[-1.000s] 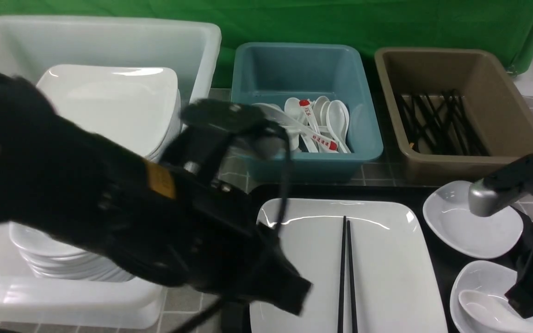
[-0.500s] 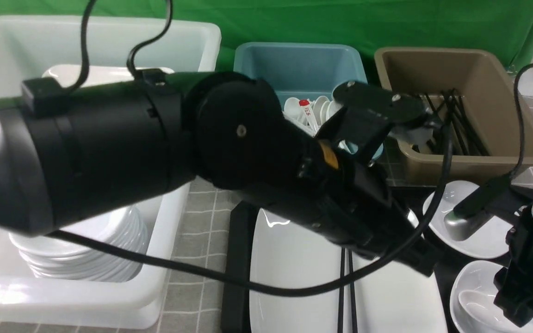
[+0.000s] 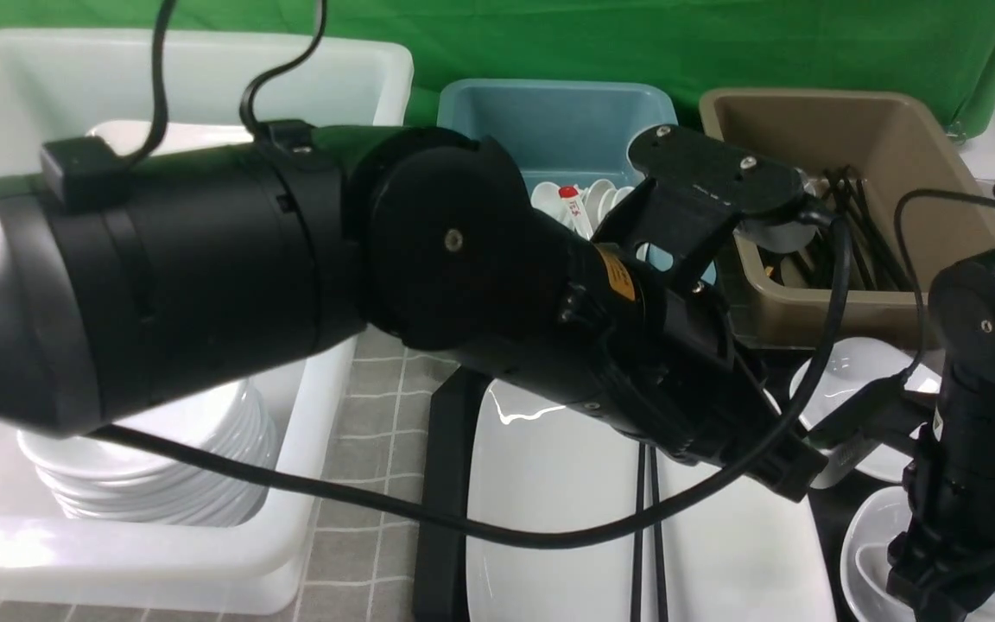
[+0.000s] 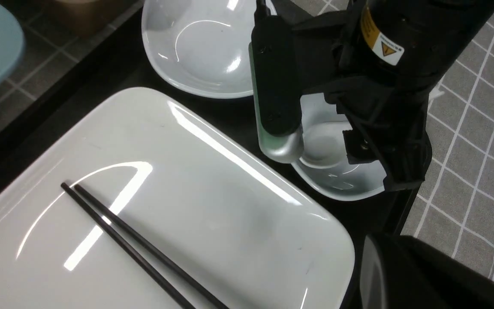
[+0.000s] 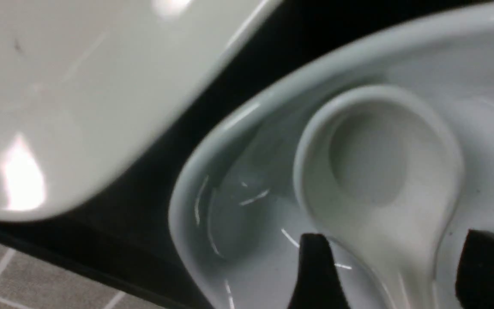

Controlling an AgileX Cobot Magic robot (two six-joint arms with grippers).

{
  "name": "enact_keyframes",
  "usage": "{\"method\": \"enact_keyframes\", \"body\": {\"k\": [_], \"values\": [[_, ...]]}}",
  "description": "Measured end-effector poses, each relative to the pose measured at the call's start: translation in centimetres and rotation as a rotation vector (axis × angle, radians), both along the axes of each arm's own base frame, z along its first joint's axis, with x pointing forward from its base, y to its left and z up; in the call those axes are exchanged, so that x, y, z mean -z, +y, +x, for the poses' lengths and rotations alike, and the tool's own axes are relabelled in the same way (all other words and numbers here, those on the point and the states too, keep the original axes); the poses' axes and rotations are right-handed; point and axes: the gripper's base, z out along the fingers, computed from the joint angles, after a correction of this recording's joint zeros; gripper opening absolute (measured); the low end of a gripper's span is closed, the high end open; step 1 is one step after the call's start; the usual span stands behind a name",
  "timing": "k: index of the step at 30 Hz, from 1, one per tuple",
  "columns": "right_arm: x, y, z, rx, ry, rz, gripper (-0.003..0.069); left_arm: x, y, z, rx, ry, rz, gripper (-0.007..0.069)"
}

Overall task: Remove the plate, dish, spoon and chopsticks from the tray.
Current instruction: Use the right arm to grab a soup spoon from the plate

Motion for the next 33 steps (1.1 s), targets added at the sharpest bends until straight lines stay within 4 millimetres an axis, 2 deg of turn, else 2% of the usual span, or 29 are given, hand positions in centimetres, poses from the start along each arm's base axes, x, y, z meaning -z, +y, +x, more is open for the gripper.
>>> {"method": "enact_keyframes", "body": {"k": [4, 7, 12, 14, 16, 22, 33], "values": [[0.3, 0.1, 0.2, 0.000, -0.009, 0.003, 0.0450, 0.0, 0.0, 0.0, 0.000, 0.000, 0.000, 0.0001], [0.3, 0.1, 0.2, 0.011, -0.016, 0.003, 0.0405, 0.0, 0.0, 0.0, 0.000, 0.000, 0.000, 0.0001], [0.2, 0.0, 0.2, 0.029, -0.017, -0.008, 0.0244, 0.0, 0.0, 0.0, 0.000, -0.001, 0.000, 0.0001], [0.3, 0.0, 0.2, 0.038, -0.023, -0.007, 0.0113, 0.0, 0.0, 0.0, 0.000, -0.001, 0.000, 0.0001], [0.3, 0.1, 0.2, 0.053, -0.024, -0.007, 0.0056, 0.0, 0.0, 0.0, -0.001, -0.001, -0.001, 0.0001], [-0.2, 0.0, 0.2, 0.080, -0.043, -0.007, 0.0046, 0.0, 0.0, 0.1, 0.001, -0.011, 0.004, 0.0001], [-4.9, 0.2, 0.3, 0.103, -0.228, 0.057, 0.0044, -0.2, 0.3, 0.8, -0.036, -0.035, -0.016, 0.0001]]}}
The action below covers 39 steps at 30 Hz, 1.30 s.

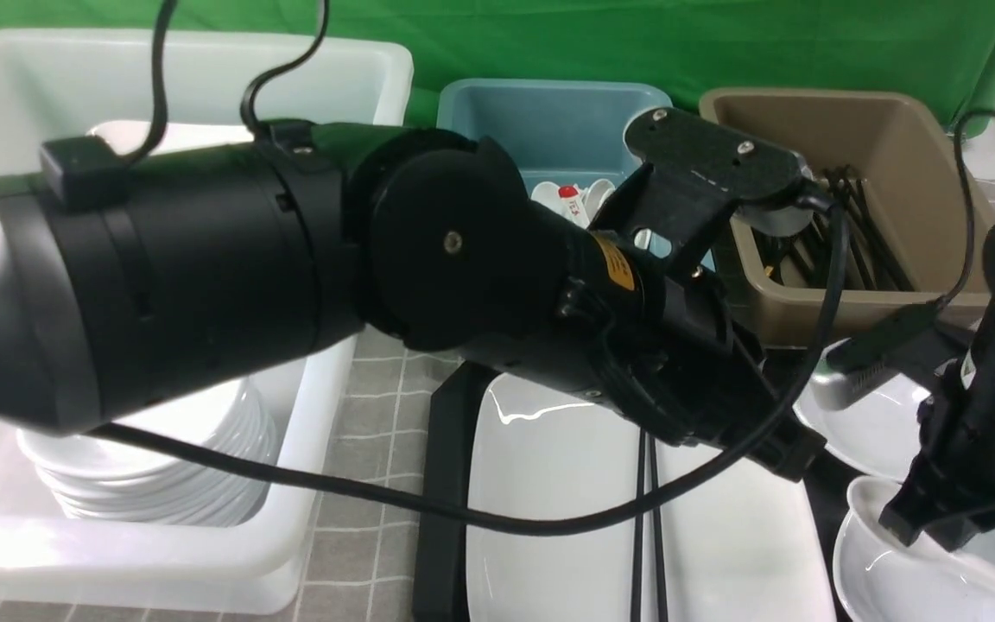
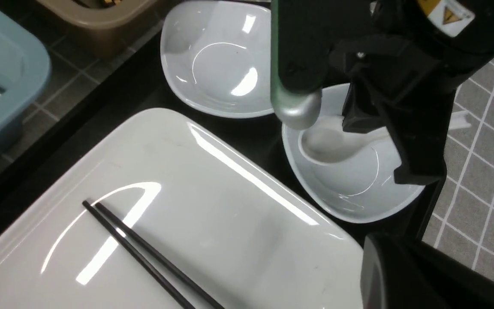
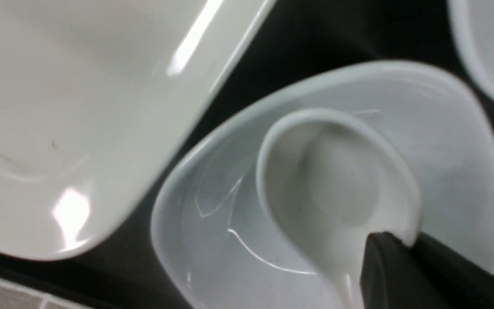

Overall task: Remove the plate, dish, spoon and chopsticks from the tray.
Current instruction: Use the right arm to grab a soup spoon from the plate, then use the right arm to put the soup spoon into the small storage box in the middle, then use the left arm to grab a pair of chopsticks from the plate

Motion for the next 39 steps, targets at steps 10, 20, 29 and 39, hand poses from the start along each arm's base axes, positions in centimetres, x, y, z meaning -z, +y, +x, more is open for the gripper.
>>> {"method": "enact_keyframes", "body": {"k": [10, 20, 29, 39], "values": [[-7.4, 1.1, 2.1, 0.046, -0.251, 0.134, 0.0044, -0.4, 4.8, 5.1, -0.239, 0.031, -0.036, 0.0001], [-14.8, 6.7, 11.1, 0.052, -0.632, 0.633, 0.0044, -3.7, 10.9, 9.4, -0.472, -0.123, -0.147, 0.0001], [-10.2, 10.7, 18.1, 0.099, -0.698, 0.714, 0.0204, -2.7, 11.1, 8.7, -0.423, -0.037, -0.047, 0.0001], [-14.4, 9.9, 13.5, -0.002, -0.562, 0.634, 0.0493, -1.7, 10.6, 7.1, -0.323, 0.076, 0.063, 0.0001]]}}
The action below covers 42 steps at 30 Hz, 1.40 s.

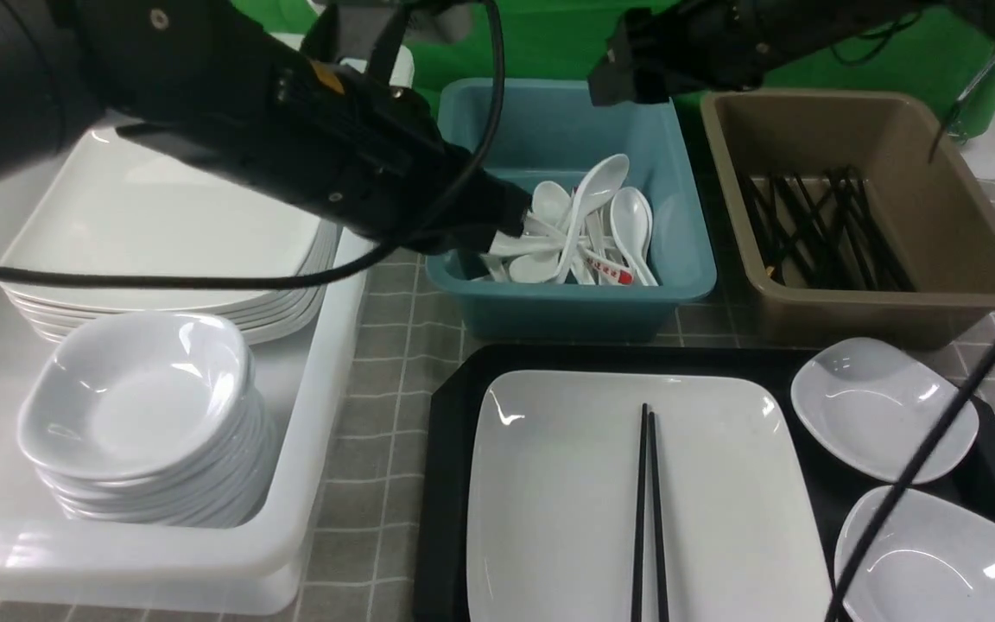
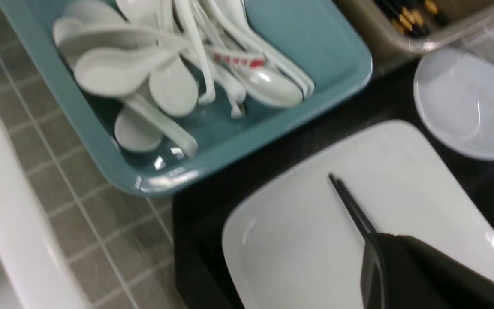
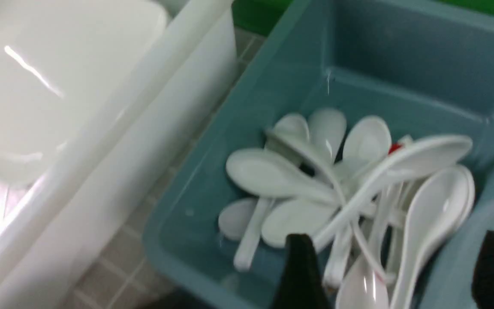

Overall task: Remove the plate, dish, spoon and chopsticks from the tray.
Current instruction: Use the left arm to grab a pair of chopsticks from the plate

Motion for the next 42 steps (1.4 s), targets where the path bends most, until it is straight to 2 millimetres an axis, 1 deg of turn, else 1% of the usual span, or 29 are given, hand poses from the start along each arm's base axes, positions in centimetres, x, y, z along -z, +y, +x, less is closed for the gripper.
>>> {"method": "enact_keyframes", "body": {"k": [1, 2, 3, 4, 5, 6, 7, 8, 11, 12, 16, 17, 18, 19, 20, 21, 22, 23, 24, 25, 26, 27, 28, 30, 34, 38, 39, 40, 42], "values": [[-0.2, -0.1, -0.3, -0.004, 0.005, -0.010, 0.0470, 0.1, -0.2, -0.1, 0.009, 0.002, 0.007, 0.0001], [-2.3, -1.7, -2.8, -0.030, 0.050, -0.121, 0.0316, 0.5, -1.6, -1.2, 0.065, 0.028, 0.043, 0.0001], [-3.0, -2.3, -3.9, -0.036, 0.070, -0.156, 0.0264, 0.7, -2.4, -1.7, 0.076, 0.038, 0.052, 0.0001], [-3.8, -3.0, -4.9, -0.031, 0.081, -0.194, 0.0177, 1.0, -3.3, -2.3, 0.076, 0.053, 0.059, 0.0001], [-4.8, -3.9, -5.9, -0.009, 0.086, -0.225, 0.0113, 1.5, -4.2, -2.7, 0.084, 0.057, 0.085, 0.0001], [-5.1, -4.1, -6.4, -0.003, 0.083, -0.234, 0.0104, 1.6, -4.7, -3.0, 0.095, 0.057, 0.088, 0.0001], [-6.0, -5.0, -7.3, 0.034, 0.067, -0.244, 0.0064, 2.5, -6.2, -3.8, 0.102, 0.071, 0.121, 0.0001], [-6.8, -5.7, -8.5, 0.060, 0.050, -0.249, 0.0048, 3.5, -7.5, -4.3, 0.083, 0.097, 0.145, 0.0001], [-7.3, -6.8, -10.9, 0.084, 0.044, -0.255, 0.0037, 5.0, -9.8, -5.2, 0.057, 0.142, 0.170, 0.0002], [-7.7, -7.4, -12.8, 0.089, 0.036, -0.249, 0.0038, 6.4, -11.3, -5.3, 0.038, 0.176, 0.187, 0.0004], [-7.6, -8.7, -17.2, 0.092, 0.034, -0.249, 0.0062, 8.5, -13.1, -4.6, 0.000, 0.233, 0.196, 0.0030], [-7.5, -9.3, -19.1, 0.093, 0.027, -0.246, 0.0074, 9.4, -13.6, -4.3, -0.011, 0.252, 0.206, 0.0060], [-7.4, -9.6, -20.1, 0.093, 0.022, -0.244, 0.0077, 9.7, -13.8, -4.2, -0.013, 0.257, 0.211, 0.0076], [-7.4, -9.7, -20.3, 0.093, 0.021, -0.244, 0.0079, 10.0, -13.9, -4.1, -0.014, 0.261, 0.215, 0.0086], [-7.3, -10.0, -21.2, 0.095, 0.014, -0.242, 0.0082, 10.4, -14.0, -4.0, -0.014, 0.267, 0.222, 0.0105], [-7.3, -10.4, -22.8, 0.096, -0.002, -0.237, 0.0087, 11.2, -14.1, -3.9, -0.016, 0.280, 0.237, 0.0157], [-7.3, -10.9, -24.4, 0.099, -0.022, -0.229, 0.0090, 12.0, -14.4, -3.7, -0.019, 0.288, 0.245, 0.0229], [-7.3, -11.3, -25.5, 0.101, -0.039, -0.223, 0.0091, 12.6, -14.5, -3.6, -0.021, 0.294, 0.246, 0.0277], [-7.3, -11.3, -25.7, 0.101, -0.043, -0.222, 0.0091, 12.7, -14.6, -3.6, -0.021, 0.297, 0.247, 0.0288], [-7.4, -11.5, -26.4, 0.103, -0.059, -0.216, 0.0092, 13.1, -14.7, -3.5, -0.023, 0.300, 0.242, 0.0316], [-7.5, -11.9, -27.8, 0.108, -0.092, -0.204, 0.0093, 13.6, -15.0, -3.4, -0.027, 0.304, 0.227, 0.0392], [-7.6, -12.2, -28.5, 0.111, -0.115, -0.195, 0.0095, 14.0, -15.2, -3.3, -0.031, 0.313, 0.219, 0.0440], [-7.6, -12.2, -28.6, 0.111, -0.119, -0.194, 0.0096, 14.1, -15.3, -3.3, -0.031, 0.315, 0.220, 0.0447], [-8.1, -12.7, -30.0, 0.121, -0.185, -0.170, 0.0103, 14.7, -15.4, -3.2, -0.036, 0.324, 0.222, 0.0509], [-8.5, -12.9, -31.0, 0.127, -0.225, -0.156, 0.0112, 15.3, -15.5, -3.2, -0.038, 0.334, 0.231, 0.0515], [-8.6, -13.0, -31.1, 0.127, -0.227, -0.155, 0.0122, 15.3, -15.5, -3.2, -0.047, 0.340, 0.228, 0.0468], [-8.6, -13.0, -31.1, 0.127, -0.228, -0.155, 0.0127, 15.4, -15.5, -3.2, -0.049, 0.341, 0.229, 0.0424], [-8.6, -13.0, -31.1, 0.127, -0.228, -0.155, 0.0129, 15.5, -15.5, -3.2, -0.050, 0.342, 0.230, 0.0396], [-8.6, -13.0, -31.1, 0.127, -0.228, -0.155, 0.0132, 15.6, -15.5, -3.2, -0.050, 0.345, 0.234, 0.0370]]}}
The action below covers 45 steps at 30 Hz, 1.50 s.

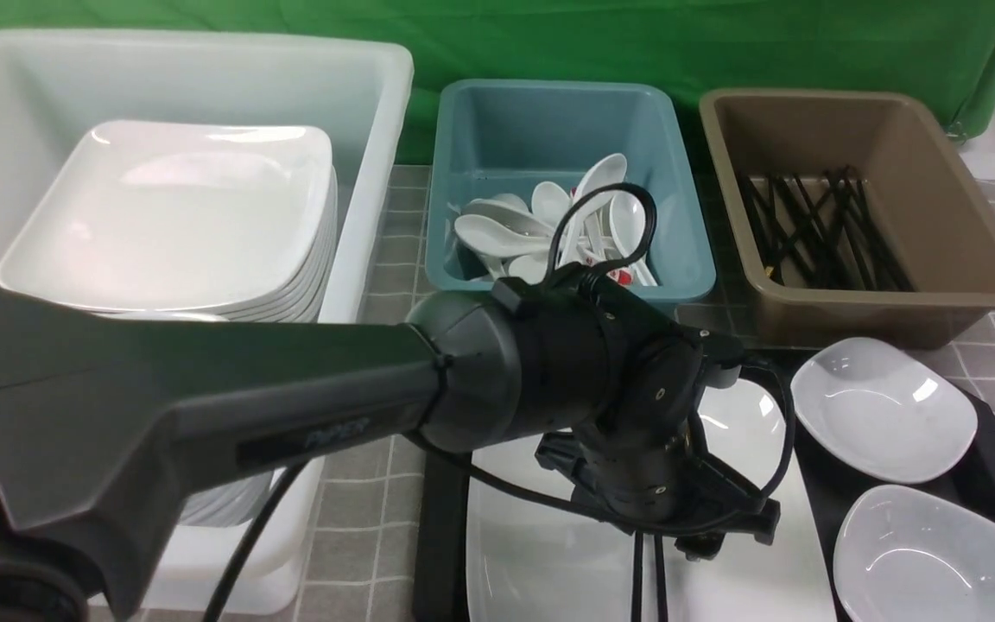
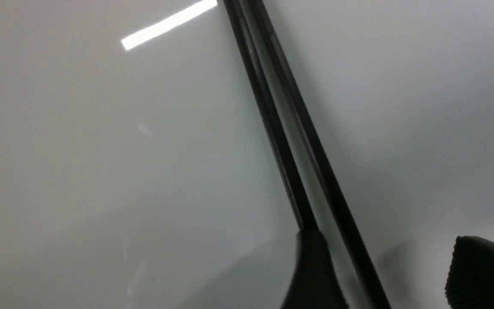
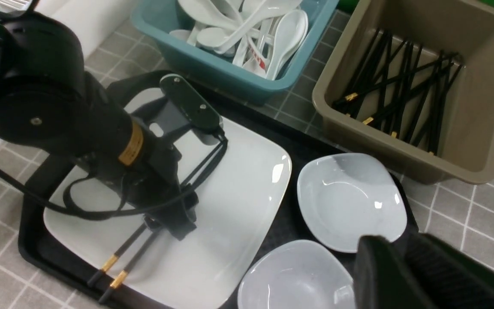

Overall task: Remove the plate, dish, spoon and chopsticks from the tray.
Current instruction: Use the left arm to grab a pair of chopsticks from the plate, then use the left arm to put the chopsticks into the small storage box on the right

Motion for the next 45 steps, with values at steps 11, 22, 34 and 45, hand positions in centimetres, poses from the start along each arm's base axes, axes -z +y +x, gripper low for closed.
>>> {"method": "enact_keyframes", "body": {"k": [11, 22, 34, 45], "values": [[0.0, 0.0, 0.0, 0.000, 0.000, -0.001, 0.0151, 1.0, 0.0, 0.1, 0.008, 0.013, 0.031, 0.0293], [0.0, 0.0, 0.0, 0.000, 0.001, -0.001, 0.0171, 1.0, 0.0, 0.0, 0.045, 0.011, 0.039, 0.0093], [0.0, -0.3, 0.1, 0.020, -0.009, -0.030, 0.0185, -9.4, -2.8, 2.1, 0.099, -0.222, -0.223, 0.0093], [-0.3, -1.0, 0.5, 0.120, -0.050, -0.034, 0.0190, -18.2, -3.3, 8.9, -0.059, -0.697, -0.715, 0.0093]]}}
